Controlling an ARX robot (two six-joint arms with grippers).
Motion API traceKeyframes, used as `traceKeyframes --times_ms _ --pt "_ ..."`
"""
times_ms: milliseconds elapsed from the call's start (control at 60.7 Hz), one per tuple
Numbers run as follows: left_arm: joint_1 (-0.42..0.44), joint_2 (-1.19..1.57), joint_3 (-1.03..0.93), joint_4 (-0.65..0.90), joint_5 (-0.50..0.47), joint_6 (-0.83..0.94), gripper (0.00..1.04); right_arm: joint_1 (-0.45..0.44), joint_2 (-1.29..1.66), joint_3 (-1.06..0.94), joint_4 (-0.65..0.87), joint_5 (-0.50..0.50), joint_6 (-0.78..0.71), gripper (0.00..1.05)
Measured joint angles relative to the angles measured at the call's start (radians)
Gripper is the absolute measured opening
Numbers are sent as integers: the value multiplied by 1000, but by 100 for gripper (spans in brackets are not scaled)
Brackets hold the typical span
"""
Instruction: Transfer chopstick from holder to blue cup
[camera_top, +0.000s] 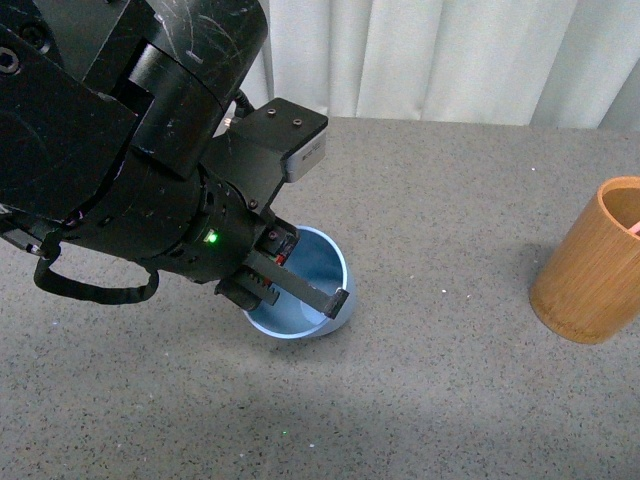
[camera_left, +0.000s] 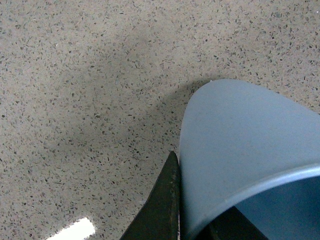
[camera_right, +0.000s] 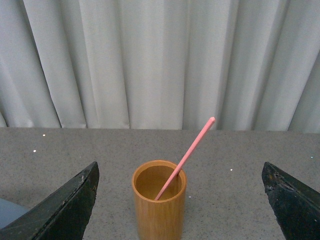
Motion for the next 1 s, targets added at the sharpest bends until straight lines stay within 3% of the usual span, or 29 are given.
traceKeyframes --times_ms 329,840,906,1005 --pt "-2 10 13 -8 -16 21 5 0 0 0 0 0 0 95" --pt "-2 11 42 -17 -17 29 85 0 0 0 0 0 0 95" --pt "-4 11 54 -23 -17 29 99 0 0 0 0 0 0 95" --pt "-10 11 65 -29 -16 29 98 0 0 0 0 0 0 95"
